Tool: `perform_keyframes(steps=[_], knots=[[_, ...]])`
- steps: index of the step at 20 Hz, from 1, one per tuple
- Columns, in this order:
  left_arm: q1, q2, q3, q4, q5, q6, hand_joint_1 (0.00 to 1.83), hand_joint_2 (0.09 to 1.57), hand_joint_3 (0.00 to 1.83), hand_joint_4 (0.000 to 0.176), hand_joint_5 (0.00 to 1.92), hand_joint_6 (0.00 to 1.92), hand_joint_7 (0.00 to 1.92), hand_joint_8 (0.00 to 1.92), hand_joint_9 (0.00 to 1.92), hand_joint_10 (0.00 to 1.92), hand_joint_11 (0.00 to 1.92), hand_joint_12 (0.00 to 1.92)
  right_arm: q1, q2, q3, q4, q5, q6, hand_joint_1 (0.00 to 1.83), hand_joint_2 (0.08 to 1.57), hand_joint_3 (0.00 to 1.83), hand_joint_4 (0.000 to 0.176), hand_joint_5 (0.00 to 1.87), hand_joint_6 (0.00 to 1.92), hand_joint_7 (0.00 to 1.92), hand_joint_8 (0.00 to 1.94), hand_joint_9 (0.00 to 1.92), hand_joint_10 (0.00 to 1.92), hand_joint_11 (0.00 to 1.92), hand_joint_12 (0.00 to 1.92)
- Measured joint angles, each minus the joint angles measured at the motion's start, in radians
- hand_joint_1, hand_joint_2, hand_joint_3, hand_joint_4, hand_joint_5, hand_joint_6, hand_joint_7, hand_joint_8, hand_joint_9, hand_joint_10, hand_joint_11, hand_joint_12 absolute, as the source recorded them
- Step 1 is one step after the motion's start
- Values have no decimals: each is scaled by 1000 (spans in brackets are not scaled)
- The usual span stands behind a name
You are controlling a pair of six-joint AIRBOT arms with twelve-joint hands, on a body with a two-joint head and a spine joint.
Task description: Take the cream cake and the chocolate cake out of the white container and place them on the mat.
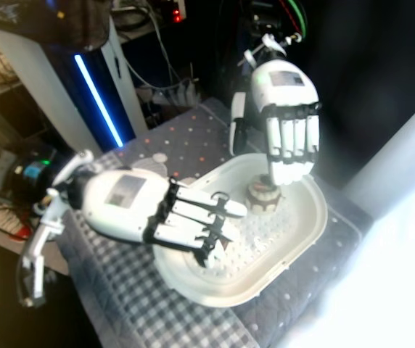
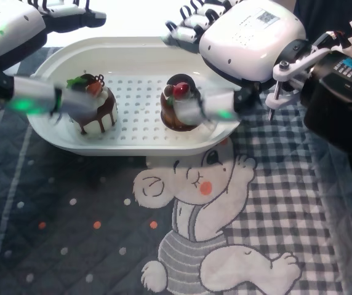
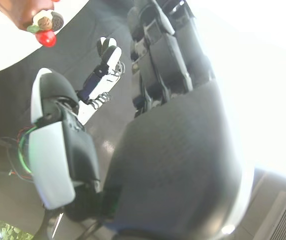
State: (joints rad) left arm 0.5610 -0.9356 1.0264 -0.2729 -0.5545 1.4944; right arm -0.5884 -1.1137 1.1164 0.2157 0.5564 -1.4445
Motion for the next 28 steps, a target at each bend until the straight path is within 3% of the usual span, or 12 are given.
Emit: perform_keyframes(steps=[4, 6, 8, 12, 13, 20, 24, 28], knots=[[0, 0, 0, 0, -1, -1, 695, 844, 7, 17, 293, 6, 218, 5, 140, 35, 0, 728, 0, 0, 2, 0, -7, 0, 874, 828, 0, 0, 484, 1, 414, 0, 371, 35, 0, 1197], [-13, -20, 27, -1, 19, -1, 698, 839, 2, 0, 317, 10, 305, 23, 271, 69, 0, 1026, 0, -10, 18, 10, -8, 0, 855, 835, 2, 0, 458, 0, 400, 4, 378, 30, 0, 1150], [-26, -49, 64, -9, 52, -1, 701, 848, 3, 0, 338, 11, 358, 25, 349, 84, 0, 1201, 0, -25, 35, 21, -9, 0, 829, 826, 0, 0, 454, 1, 455, 18, 455, 50, 0, 1223], [-30, -83, 101, -27, 111, -1, 706, 846, 1, 0, 329, 2, 372, 11, 369, 61, 0, 1162, 0, -73, 80, 66, -23, 0, 852, 823, 0, 0, 451, 6, 515, 23, 524, 57, 4, 1233], [-30, -95, 115, -35, 126, -1, 732, 842, 0, 0, 342, 7, 388, 12, 394, 62, 0, 1187, 0, -87, 85, 71, -32, 0, 839, 809, 0, 0, 461, 3, 509, 6, 517, 27, 47, 1115], [-27, -143, 171, -57, 190, -1, 775, 858, 4, 0, 361, 7, 380, 1, 407, 47, 0, 1242, 0, -133, 125, 100, -71, -1, 785, 845, 8, 0, 417, 0, 415, 0, 419, 0, 14, 1042], [-19, -172, 200, -67, 222, -1, 811, 864, 5, 0, 371, 6, 403, 7, 425, 43, 2, 1293, 0, -148, 143, 112, -88, -1, 774, 864, 13, 0, 444, 10, 455, 16, 465, 20, 44, 1053], [-8, -184, 224, -89, 239, -1, 852, 903, 13, 0, 437, 20, 476, 22, 534, 82, 65, 1367, 0, -161, 153, 116, -100, -1, 774, 919, 6, 0, 568, 11, 605, 16, 609, 34, 122, 1181]])
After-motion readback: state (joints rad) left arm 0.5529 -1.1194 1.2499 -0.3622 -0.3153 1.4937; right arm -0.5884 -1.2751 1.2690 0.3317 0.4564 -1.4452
